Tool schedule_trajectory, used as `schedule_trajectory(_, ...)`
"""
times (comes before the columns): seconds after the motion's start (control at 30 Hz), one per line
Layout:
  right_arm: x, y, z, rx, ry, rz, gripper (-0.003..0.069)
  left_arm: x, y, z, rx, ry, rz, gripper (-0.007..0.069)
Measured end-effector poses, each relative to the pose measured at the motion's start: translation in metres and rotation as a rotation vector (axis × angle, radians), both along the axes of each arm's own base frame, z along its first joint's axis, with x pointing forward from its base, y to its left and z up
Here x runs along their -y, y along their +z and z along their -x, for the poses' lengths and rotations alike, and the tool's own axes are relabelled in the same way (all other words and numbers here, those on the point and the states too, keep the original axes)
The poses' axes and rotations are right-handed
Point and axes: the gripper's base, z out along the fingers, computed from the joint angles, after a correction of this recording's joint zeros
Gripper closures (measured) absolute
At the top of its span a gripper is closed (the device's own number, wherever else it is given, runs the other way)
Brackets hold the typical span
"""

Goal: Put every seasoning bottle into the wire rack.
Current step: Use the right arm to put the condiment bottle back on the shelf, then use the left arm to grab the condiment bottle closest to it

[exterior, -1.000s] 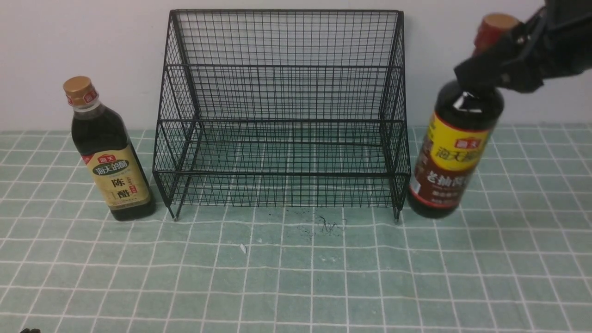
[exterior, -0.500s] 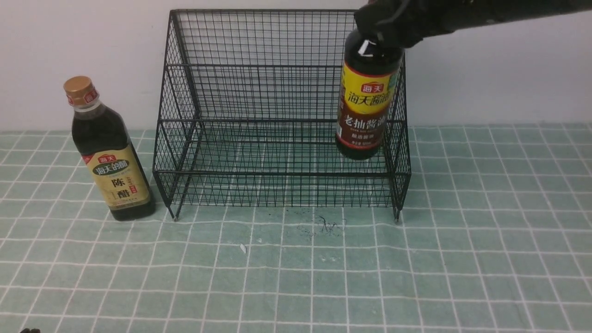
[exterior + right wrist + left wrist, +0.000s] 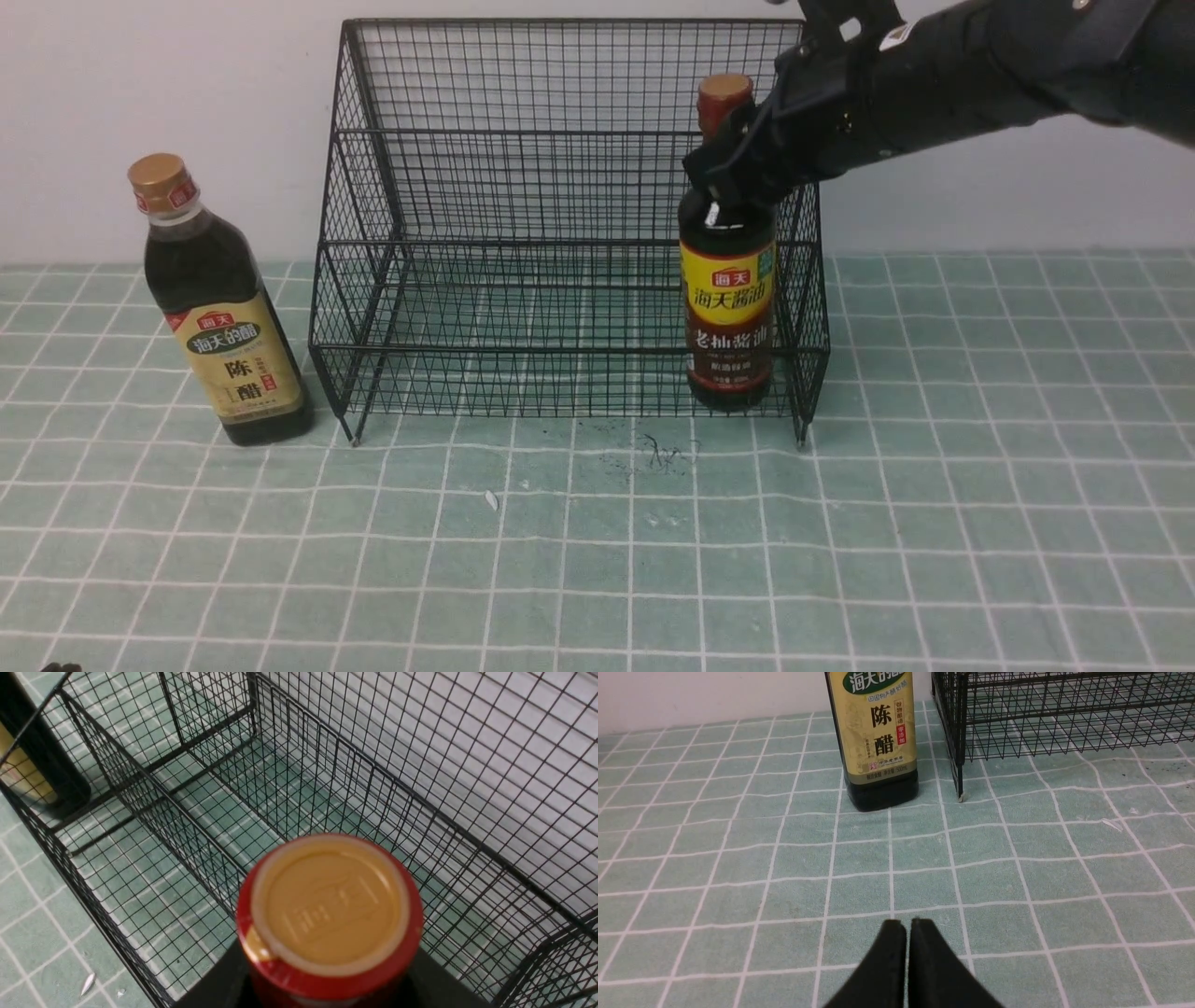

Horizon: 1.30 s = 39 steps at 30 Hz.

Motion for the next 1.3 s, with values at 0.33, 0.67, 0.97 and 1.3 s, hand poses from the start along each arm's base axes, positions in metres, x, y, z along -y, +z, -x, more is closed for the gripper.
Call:
schedule_trajectory(0.33, 0.006, 0.019, 0.01, -0.013, -0.051, -0.035, 0.0179, 0.0, 0.0, 0.0, 0.0, 0.0, 0.0, 0.0631)
schedule_trajectory(0.67, 0.039, 0.084, 0.062, 0.084, -0.131, 0.04, 0.0202, 0.0, 0.0, 0.0, 0.0, 0.0, 0.0, 0.0631)
schedule_trajectory(0.97, 0.086, 0.131, 0.136, 0.028, -0.332, 0.098, 0.0427, 0.0, 0.0, 0.0, 0.0, 0.0, 0.0, 0.0631)
schedule_trajectory(1.3, 0.149, 0.172, 0.25, 0.103, -0.602, -0.051, 0.0671, 0.0, 0.0, 0.0, 0.0, 0.0, 0.0, 0.0631)
